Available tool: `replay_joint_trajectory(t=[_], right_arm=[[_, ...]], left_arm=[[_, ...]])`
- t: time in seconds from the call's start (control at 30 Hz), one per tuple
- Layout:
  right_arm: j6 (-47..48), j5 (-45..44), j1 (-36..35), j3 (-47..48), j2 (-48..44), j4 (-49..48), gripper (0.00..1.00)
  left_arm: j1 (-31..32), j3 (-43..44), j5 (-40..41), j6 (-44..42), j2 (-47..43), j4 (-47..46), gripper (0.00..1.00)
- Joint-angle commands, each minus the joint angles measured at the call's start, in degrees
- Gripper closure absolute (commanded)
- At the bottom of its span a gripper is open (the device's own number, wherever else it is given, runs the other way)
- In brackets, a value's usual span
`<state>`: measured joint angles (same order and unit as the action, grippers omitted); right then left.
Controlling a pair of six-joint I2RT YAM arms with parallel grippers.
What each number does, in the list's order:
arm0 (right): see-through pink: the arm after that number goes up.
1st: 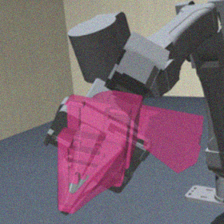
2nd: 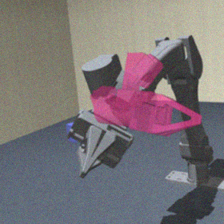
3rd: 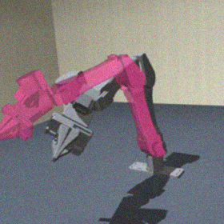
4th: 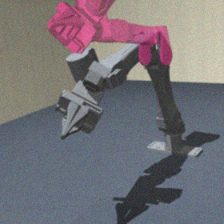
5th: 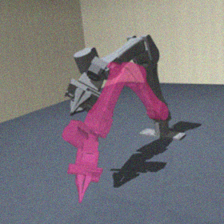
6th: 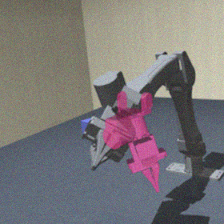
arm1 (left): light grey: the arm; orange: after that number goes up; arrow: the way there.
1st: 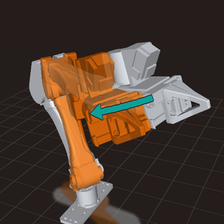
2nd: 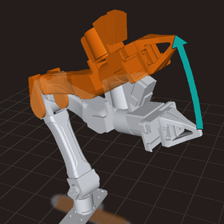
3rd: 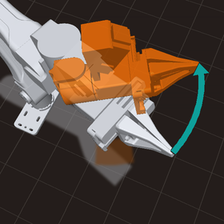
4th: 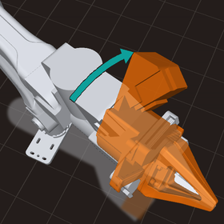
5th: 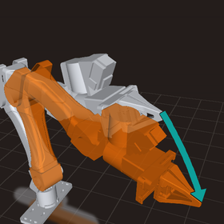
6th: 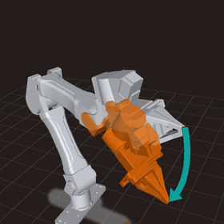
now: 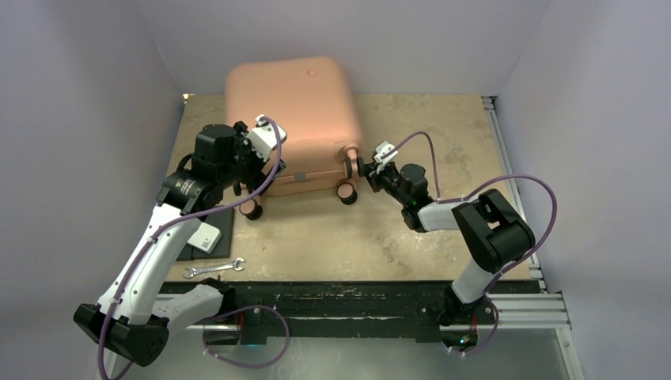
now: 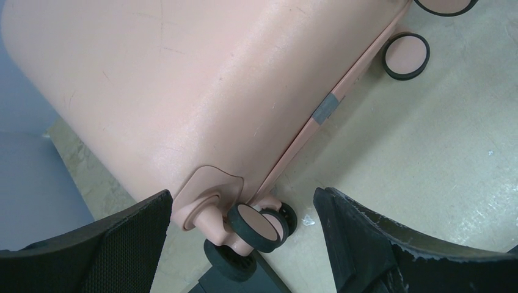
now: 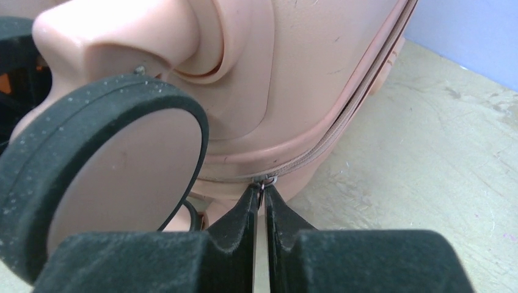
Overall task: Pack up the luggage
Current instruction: Zip the luggage at the center of the board.
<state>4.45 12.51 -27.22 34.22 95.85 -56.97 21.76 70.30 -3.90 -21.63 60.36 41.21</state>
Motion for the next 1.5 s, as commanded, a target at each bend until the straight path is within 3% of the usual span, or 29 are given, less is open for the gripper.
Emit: replay_joint_trajectory(t=[0.0,0.17,0.23,0.3,0.4,0.6,0.7,0.83,1.1,1.2,1.33,1.47], right_arm=[[-0.5,1.9,-0.7,2.3,0.5,1.3,0.85],[-0.8,3.5,-0.8,3.9,2.3,2.4,0.8],[-1.2,4.0,-0.8,4.5,2.8,2.7,0.87],[-1.2,4.0,-0.8,5.2,3.0,3.2,1.0],[-1.2,2.4,-0.8,6.1,3.0,4.5,1.0],[-2.0,-2.0,1.2,6.2,0.4,5.5,1.0],[-2.4,-1.5,1.7,6.5,-0.4,6.6,1.0],[-2.9,-0.5,1.7,6.3,-0.8,6.5,1.0],[-2.3,-0.7,1.7,6.3,-1.9,6.2,1.0],[-2.3,-0.7,1.8,6.3,-2.5,6.3,1.0],[-2.2,-0.7,1.9,6.0,-3.0,6.3,1.0],[-2.3,-0.5,2.2,5.9,-3.3,6.3,1.0]], left_arm=[[-0.3,0.1,-1.6,0.2,-1.2,-1.4,0.11],[-0.3,-1.0,-1.8,0.2,-1.6,-1.7,0.11],[-0.3,-1.3,-2.0,0.3,-1.7,-1.9,0.11],[-0.3,-1.7,-2.0,0.4,-1.8,-2.1,0.12],[-0.3,-3.1,0.0,1.2,-2.2,-3.5,0.12],[-0.2,-8.0,20.9,4.4,-1.0,-11.5,0.15],[-0.3,-10.8,26.9,5.1,-1.1,-14.2,0.1],[-0.3,-10.8,26.0,7.8,-0.9,-12.5,0.01],[-1.9,-10.5,28.0,10.9,3.8,-9.3,0.01],[-6.5,-9.3,22.9,11.9,6.5,-8.5,0.02],[-14.8,-7.9,13.1,12.4,10.3,-7.4,0.11],[-19.1,-7.7,7.9,11.9,12.4,-7.7,0.32]])
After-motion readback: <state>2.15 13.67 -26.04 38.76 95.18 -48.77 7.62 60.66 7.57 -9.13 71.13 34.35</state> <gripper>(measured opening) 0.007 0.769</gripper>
